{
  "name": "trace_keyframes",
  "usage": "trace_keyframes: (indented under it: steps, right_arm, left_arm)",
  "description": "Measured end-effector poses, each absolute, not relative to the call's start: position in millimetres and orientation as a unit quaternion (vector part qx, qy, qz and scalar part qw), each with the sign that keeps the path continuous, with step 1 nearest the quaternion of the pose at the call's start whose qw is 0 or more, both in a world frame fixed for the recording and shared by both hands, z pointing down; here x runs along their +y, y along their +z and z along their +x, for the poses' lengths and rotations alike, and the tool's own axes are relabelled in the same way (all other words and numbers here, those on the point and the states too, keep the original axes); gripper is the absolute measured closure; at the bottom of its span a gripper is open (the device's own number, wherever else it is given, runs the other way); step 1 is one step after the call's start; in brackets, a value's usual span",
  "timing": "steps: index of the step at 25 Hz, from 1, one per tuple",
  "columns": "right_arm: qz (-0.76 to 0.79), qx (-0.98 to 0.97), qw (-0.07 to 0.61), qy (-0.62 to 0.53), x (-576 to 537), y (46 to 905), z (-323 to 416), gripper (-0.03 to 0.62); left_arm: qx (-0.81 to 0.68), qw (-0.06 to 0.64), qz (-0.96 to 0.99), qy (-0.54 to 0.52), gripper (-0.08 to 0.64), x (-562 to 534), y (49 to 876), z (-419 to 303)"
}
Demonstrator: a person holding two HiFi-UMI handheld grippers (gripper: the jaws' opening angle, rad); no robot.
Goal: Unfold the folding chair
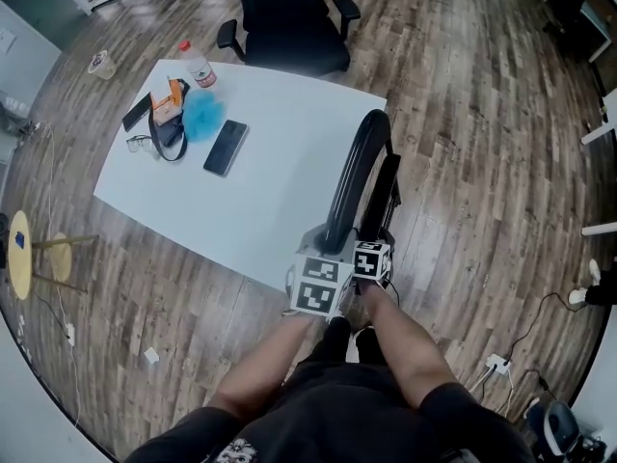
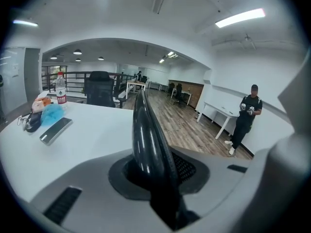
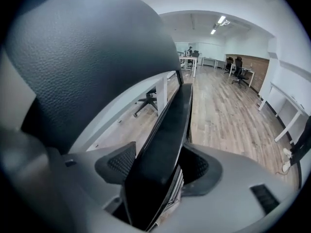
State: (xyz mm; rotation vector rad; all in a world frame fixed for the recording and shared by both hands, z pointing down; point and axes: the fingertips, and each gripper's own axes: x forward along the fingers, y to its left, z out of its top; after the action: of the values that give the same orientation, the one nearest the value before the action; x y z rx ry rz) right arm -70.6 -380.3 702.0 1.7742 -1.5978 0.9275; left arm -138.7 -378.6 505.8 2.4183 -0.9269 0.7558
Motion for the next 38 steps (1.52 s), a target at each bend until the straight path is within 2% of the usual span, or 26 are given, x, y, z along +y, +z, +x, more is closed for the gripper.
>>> trace_keyframes:
  steps: [10,19,22,23,24,27,31,38]
  right_arm:
    - [0.667,-0.607,0.242,0.358,-362.9,695.9,-45.2,0.311]
    - [0.661,-0.624,0.168,0.381,-309.6,694.6,36.2,0.311]
    - [0.633,-0.648,0.134,0.402,-287.8,700.4,69.0,0.31]
    - [0.62,-0.657,0.116,0.414,-281.4,702.1,78.6,0.291]
    - [0.607,-0.663,0.094,0.428,-275.3,703.5,88.6,0.261]
    - [0.582,-0.664,0.04,0.468,-255.5,710.6,125.6,0.219]
    - [0.581,-0.636,0.012,0.508,-215.5,741.5,191.1,0.172]
    - [0.584,-0.599,-0.006,0.548,-155.7,818.0,298.6,0.172]
  left_arm:
    - [-0.332,0.234,0.873,0.269,0.472,-378.6,505.5,-138.5]
    - [-0.342,0.225,0.876,0.256,0.466,-364.4,508.8,-114.8]
    - [-0.344,0.21,0.873,0.272,0.425,-356.2,519.7,-99.8]
    - [-0.341,0.206,0.873,0.28,0.349,-352.4,523.3,-93.9]
    - [-0.338,0.204,0.873,0.287,0.342,-348.8,526.2,-88.3]
    - [-0.337,0.2,0.866,0.311,0.342,-338.9,536.4,-73.4]
    - [-0.332,0.206,0.85,0.353,0.334,-321.2,560.0,-52.2]
    - [-0.352,0.222,0.827,0.377,0.334,-294.4,597.8,-5.9]
